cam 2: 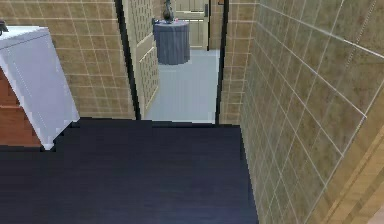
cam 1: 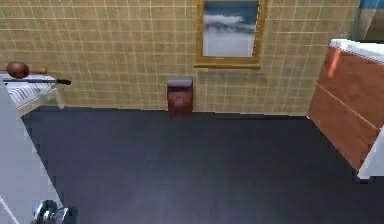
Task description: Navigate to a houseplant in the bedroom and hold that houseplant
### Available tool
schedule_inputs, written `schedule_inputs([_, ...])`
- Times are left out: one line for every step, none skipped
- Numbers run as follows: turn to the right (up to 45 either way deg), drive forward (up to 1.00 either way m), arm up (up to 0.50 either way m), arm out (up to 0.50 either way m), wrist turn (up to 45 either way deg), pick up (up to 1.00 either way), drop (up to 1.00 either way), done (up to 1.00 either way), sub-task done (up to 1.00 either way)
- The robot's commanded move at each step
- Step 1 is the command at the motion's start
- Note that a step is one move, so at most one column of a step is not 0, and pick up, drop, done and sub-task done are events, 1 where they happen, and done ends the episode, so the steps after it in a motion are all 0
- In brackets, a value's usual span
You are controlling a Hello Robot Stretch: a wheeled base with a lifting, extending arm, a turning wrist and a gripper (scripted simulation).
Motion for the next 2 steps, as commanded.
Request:
schedule_inputs([3.0,0.0,0.0,0.0,0.0,0.0,0.0,0.0,0.0])
schedule_inputs([0.0,0.6,0.0,0.0,0.0,0.0,0.0,0.0,0.0])
